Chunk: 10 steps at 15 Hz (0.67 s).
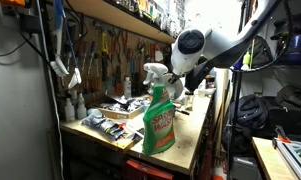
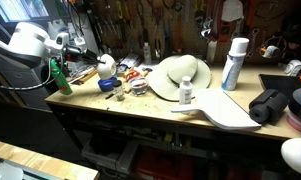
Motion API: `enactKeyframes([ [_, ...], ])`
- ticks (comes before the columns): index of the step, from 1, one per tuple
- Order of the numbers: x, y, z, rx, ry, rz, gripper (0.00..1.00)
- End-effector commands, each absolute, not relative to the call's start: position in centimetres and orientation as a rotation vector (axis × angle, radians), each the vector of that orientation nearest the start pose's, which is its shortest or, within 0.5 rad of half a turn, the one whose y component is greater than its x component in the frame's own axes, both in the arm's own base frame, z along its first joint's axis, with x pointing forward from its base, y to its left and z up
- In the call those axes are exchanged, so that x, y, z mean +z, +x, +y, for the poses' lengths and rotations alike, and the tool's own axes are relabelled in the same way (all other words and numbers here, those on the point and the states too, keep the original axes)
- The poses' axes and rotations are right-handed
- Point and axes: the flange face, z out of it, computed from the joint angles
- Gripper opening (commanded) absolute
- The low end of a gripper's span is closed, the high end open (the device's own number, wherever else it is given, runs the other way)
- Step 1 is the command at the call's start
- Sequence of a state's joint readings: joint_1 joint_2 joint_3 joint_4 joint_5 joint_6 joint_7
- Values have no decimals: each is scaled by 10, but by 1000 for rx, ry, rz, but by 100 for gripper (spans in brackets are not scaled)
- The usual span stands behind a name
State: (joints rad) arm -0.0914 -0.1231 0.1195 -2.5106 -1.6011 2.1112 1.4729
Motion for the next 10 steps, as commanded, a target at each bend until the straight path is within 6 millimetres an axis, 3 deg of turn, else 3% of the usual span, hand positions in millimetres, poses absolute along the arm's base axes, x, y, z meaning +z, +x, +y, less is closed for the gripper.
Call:
enactKeyframes([
  [1,340,460,-26,818,1896,-207,2],
  [10,345,466,-18,835,1724,-36,2],
])
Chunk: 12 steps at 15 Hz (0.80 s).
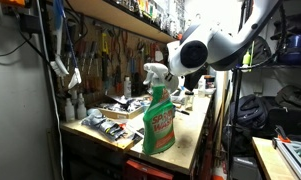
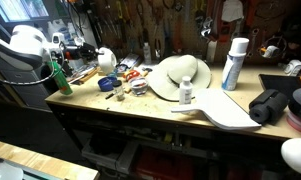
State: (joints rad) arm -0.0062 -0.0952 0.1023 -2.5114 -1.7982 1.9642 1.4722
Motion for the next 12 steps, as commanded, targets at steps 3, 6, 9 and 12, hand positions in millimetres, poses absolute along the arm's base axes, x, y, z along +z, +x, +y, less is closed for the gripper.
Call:
enactKeyframes([
  [3,345,466,-18,828,1705,-25,2],
  [6,347,468,-20,794,1752,-41,2],
  [9,357,462,-27,731,1964,-73,2],
  [12,383,458,-50,718,2161,-55,2],
])
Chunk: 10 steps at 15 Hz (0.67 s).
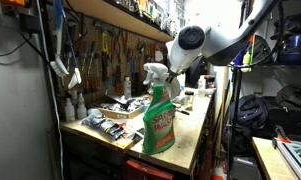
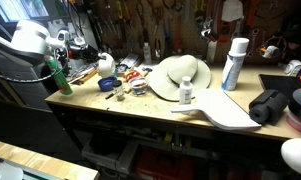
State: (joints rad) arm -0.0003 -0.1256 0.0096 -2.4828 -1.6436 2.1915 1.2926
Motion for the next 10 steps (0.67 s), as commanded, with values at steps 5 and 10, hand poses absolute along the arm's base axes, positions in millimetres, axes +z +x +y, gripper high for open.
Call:
enactKeyframes([
  [5,406,453,-90,698,2464,-39,2],
  [10,386,445,-92,598,2740,-49,2],
])
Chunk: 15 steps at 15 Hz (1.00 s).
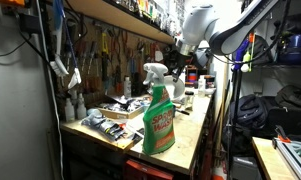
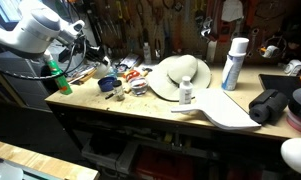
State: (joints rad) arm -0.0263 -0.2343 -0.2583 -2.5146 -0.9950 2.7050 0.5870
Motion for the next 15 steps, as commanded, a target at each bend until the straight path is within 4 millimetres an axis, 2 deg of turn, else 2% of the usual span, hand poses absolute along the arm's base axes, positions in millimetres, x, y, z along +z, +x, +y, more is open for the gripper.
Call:
enactKeyframes([
  [1,381,440,-83,-676,-3363,50,2],
  [4,375,430,-54,-501,-3239,-10,2],
  [7,391,432,-42,-312,-3100,-25,2],
  [9,401,440,-52,-193,-3017,24,2],
  [12,404,452,-83,-68,-2919,228,2],
  [13,401,444,-70,-113,-2975,152,2],
  [14,405,445,-77,-115,-2967,162,7],
  [15,405,445,-79,-115,-2978,163,7],
])
